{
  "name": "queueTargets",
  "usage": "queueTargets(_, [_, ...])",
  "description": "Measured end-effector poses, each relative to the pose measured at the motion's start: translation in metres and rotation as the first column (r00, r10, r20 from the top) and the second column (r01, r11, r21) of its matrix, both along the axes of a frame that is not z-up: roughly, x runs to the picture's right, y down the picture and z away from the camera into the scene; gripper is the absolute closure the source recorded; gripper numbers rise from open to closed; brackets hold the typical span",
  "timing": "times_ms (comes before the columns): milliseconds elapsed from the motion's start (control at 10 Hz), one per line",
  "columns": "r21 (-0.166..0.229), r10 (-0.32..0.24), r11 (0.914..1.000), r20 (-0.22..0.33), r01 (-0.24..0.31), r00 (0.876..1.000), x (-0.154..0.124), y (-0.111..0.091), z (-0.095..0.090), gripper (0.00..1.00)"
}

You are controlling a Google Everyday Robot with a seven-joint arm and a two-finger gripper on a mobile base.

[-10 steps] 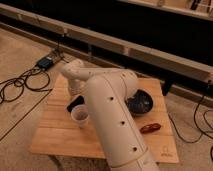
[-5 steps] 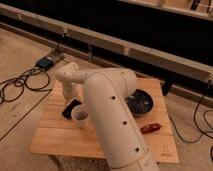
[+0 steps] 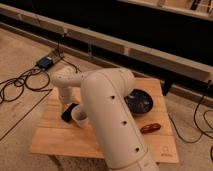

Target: Push the eraser across the table

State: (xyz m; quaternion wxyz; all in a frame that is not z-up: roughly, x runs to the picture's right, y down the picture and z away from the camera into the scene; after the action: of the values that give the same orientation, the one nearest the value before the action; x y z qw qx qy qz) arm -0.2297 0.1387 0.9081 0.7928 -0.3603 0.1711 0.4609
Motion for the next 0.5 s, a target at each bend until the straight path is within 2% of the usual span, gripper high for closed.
queueTargets(100, [-0.009, -0.021, 0.9997, 0.01, 0.021, 1.0, -0.003, 0.007, -0.007, 0.35])
queueTargets(500, [-0.016, -0.072, 0.9971, 0.103, 0.074, 0.992, -0.035, 0.026, -0.043, 0.35])
